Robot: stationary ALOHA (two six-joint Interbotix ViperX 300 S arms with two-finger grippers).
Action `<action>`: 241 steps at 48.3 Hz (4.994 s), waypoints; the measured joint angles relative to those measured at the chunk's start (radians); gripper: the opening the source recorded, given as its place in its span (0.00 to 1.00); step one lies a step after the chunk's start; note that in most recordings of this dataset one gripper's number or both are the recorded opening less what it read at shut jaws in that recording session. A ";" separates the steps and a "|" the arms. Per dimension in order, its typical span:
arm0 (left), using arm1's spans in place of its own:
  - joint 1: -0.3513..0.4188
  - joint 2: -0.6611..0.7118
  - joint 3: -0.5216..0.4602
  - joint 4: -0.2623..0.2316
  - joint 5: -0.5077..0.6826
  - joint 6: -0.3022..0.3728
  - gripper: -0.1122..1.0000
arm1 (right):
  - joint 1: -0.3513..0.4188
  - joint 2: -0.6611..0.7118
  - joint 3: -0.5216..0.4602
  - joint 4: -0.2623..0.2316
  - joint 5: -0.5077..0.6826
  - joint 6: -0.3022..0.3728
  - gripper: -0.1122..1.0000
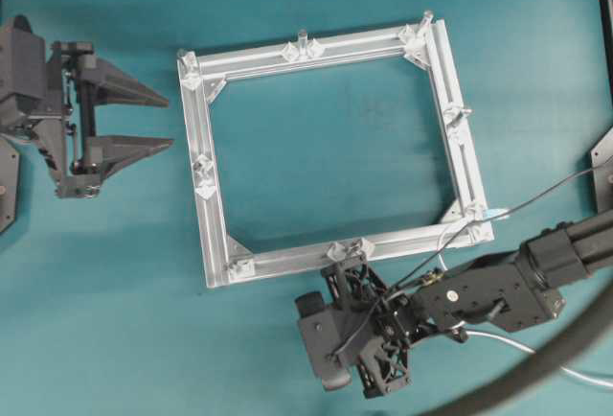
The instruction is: Move the cable alternately left and right between 8 pins so it hooks onto each one.
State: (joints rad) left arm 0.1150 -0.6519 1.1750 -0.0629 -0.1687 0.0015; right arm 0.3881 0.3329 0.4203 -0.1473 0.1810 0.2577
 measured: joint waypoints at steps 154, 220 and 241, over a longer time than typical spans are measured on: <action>-0.035 -0.644 0.232 0.000 0.360 -0.012 0.73 | -0.031 -0.005 -0.314 -0.229 0.508 0.086 0.23; -0.035 -0.646 0.232 0.000 0.360 -0.012 0.73 | -0.100 0.453 -1.054 -0.086 0.785 0.399 0.23; -0.034 -0.646 0.232 0.000 0.360 -0.014 0.73 | -0.163 0.463 -1.078 -0.155 0.785 0.670 0.23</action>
State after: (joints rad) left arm 0.0813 -1.2977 1.4067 -0.0629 0.1917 -0.0123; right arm 0.2255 0.7961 -0.6581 -0.3022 0.9664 0.9281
